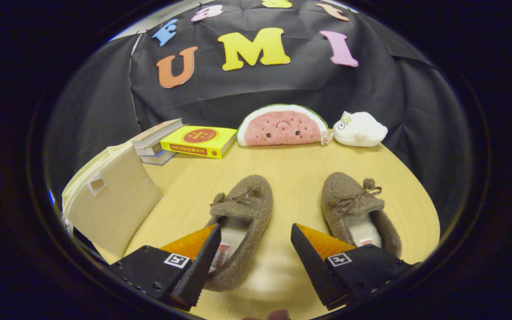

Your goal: Open the storage box then place both shoes into the box .Put the left shoe in first, then the right shoe, with the right side of both shoes facing outward in a uniform manner.

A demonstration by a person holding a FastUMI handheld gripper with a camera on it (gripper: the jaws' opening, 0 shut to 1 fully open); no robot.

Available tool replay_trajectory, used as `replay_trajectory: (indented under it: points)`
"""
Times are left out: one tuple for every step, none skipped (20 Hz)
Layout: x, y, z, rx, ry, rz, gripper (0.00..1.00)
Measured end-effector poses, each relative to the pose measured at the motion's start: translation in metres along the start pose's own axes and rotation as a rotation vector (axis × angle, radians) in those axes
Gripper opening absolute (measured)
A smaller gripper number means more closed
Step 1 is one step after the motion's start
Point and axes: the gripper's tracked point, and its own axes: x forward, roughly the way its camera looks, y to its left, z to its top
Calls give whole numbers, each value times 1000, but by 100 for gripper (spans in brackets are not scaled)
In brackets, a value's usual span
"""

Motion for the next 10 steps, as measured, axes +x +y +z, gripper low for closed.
replay_trajectory:
  points:
    - [5,1,-3,11,12,1,96]
    - [11,2,-4,19,21,1,96]
    - [14,5,-4,27,24,5,96]
    - [18,5,-4,30,25,0,95]
    - [21,6,-4,34,30,-3,94]
    - [25,7,-6,41,36,-7,87]
    - [29,5,-7,50,45,-21,80]
    - [32,2,-9,56,53,-34,73]
    - [35,3,-11,63,61,-30,65]
    - [37,6,-12,69,71,-21,58]
